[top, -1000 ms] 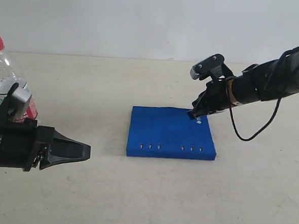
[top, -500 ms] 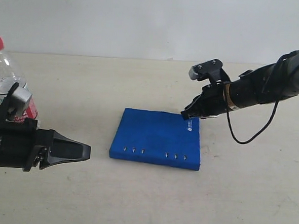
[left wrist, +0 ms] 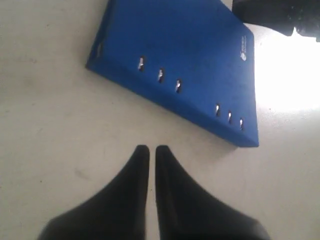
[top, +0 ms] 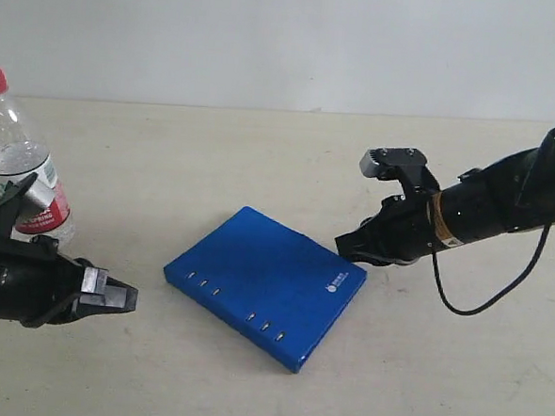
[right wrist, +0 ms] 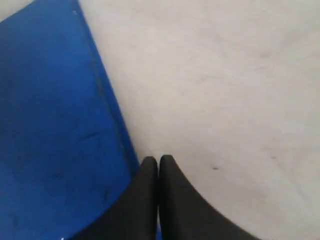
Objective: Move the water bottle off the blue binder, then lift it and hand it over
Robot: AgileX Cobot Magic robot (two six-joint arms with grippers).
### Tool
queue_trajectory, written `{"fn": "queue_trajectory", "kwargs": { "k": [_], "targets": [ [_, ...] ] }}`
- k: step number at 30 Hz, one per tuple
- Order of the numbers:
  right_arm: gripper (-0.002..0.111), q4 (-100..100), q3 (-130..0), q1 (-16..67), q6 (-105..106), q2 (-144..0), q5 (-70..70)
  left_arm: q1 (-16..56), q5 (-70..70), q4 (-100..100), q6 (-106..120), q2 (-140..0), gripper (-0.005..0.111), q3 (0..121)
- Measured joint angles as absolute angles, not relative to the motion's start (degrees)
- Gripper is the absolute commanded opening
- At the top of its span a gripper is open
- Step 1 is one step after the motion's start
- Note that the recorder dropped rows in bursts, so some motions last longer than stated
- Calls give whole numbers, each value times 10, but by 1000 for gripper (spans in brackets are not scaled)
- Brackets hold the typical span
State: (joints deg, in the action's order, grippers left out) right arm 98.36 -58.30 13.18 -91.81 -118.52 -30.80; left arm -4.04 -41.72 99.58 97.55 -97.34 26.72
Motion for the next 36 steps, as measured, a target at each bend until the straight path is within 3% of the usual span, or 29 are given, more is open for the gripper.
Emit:
{"fn": "queue_trajectory", "kwargs": {
  "k": [10, 17, 19, 23, 25, 30, 33, 36],
  "targets": [
    [0, 997, -574, 207, -941, -1207, -491, -40, -417, 996, 975, -980, 4, 267],
    [1, 1001, -572, 234, -951, -1158, -329, -40, -408, 996, 975, -1002, 4, 267],
    [9, 1001, -572, 234, -965, -1144, -301, -40, -398, 996, 970, -1002, 4, 268],
    [45, 1000, -572, 234, -975, -1126, -329, -40, -360, 996, 943, -1000, 4, 279],
    [54, 1000, -572, 234, -983, -1124, -356, -40, -336, 997, 923, -995, 4, 280],
    [55, 1000, -572, 234, -1014, -1124, -377, -40, -298, 977, 899, -990, 5, 265],
    [55, 1000, -572, 234, -1027, -1124, -379, -40, -293, 966, 897, -990, 16, 249],
    [55, 997, -572, 234, -1030, -1124, -379, -40, -299, 953, 897, -990, 48, 246]
  ]
}}
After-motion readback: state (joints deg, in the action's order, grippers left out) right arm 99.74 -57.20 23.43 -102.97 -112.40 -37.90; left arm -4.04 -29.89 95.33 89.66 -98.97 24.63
